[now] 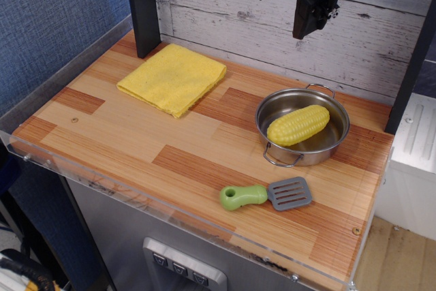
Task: PICK UP THE YELLOW TOWEL AND PUT ANOTHER SIDE OF THE TABLE
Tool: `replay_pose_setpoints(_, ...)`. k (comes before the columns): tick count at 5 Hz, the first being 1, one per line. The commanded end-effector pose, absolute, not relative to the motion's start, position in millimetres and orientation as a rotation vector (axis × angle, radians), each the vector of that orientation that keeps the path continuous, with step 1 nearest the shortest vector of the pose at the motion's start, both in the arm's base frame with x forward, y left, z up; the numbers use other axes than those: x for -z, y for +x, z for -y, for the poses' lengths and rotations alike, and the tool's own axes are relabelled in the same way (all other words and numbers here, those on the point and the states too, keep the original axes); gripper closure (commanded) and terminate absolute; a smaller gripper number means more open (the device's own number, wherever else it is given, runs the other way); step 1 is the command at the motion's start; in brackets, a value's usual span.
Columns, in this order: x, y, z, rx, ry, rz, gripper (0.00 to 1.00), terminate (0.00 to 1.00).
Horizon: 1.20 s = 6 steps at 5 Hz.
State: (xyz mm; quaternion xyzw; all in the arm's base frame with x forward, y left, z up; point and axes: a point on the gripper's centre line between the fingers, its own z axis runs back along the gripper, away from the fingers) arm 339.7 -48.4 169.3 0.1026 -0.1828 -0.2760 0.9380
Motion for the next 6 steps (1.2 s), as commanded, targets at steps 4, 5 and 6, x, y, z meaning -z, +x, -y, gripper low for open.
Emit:
replay_pose_setpoints(4,-173,334,-25,0.345,0.247,0.347,0.0,0.0)
replay_pose_setpoints(5,-165,332,-49,0.257,0.232,0.327,0.0,0.0)
replay_pose_setpoints(6,-157,332,-72,0.111,0.187,0.296,0.0,0.0)
